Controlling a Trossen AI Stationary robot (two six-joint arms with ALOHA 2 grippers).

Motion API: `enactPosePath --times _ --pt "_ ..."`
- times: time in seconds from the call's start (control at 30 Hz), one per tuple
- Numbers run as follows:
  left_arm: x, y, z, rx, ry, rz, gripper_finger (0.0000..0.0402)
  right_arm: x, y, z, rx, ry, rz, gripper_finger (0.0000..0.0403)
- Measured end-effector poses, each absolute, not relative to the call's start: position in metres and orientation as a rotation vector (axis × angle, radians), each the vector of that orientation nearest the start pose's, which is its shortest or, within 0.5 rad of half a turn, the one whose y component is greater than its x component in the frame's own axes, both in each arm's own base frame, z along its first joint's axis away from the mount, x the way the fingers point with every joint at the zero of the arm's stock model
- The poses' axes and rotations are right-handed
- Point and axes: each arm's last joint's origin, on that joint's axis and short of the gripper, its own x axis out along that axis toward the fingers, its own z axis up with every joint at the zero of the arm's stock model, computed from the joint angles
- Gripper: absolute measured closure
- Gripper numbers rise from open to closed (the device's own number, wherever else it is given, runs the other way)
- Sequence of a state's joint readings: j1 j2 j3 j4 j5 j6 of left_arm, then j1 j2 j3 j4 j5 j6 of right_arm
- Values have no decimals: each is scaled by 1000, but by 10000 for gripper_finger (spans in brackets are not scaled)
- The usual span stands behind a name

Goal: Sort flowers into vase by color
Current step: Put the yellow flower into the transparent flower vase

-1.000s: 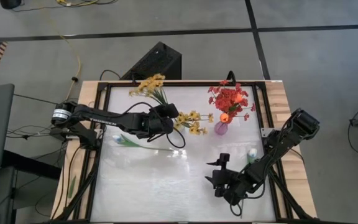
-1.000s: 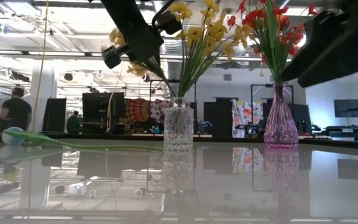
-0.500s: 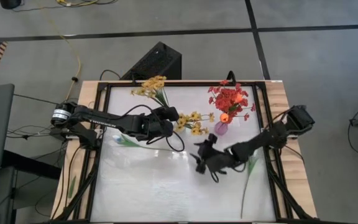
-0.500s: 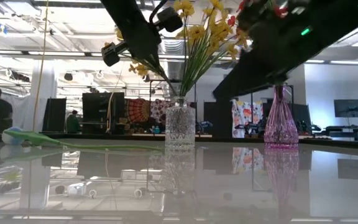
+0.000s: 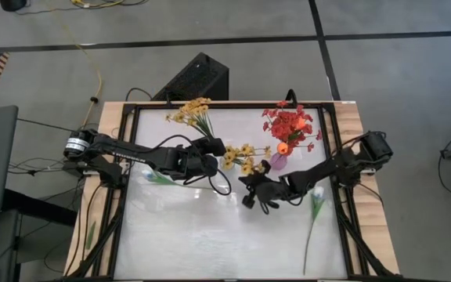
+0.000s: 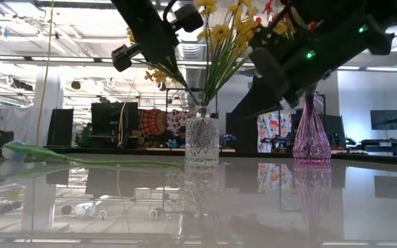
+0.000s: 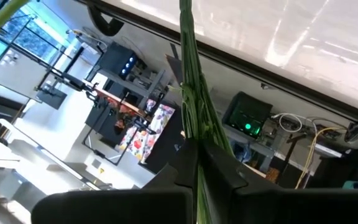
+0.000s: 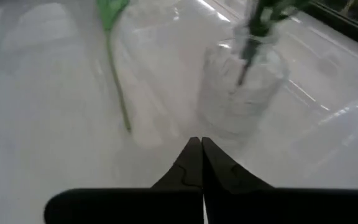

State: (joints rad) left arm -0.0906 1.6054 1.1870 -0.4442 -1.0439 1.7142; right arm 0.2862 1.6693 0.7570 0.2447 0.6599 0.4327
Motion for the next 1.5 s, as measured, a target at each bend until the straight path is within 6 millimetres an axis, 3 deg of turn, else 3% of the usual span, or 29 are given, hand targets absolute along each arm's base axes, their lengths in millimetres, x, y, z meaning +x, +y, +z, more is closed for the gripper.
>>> enactPosePath --times 0.27,0.5,1.2,1.5 --pt "331 -6 260 1960 1415 16 401 331 65 113 84 489 -461 380" --pt "331 -14 260 1986 1396 -6 401 342 56 95 96 461 -488 382" --pt "332 -29 258 2042 1276 -171 401 348 32 99 185 428 -493 382" --pt "335 -33 258 1932 1139 -189 376 349 30 99 176 428 -493 382"
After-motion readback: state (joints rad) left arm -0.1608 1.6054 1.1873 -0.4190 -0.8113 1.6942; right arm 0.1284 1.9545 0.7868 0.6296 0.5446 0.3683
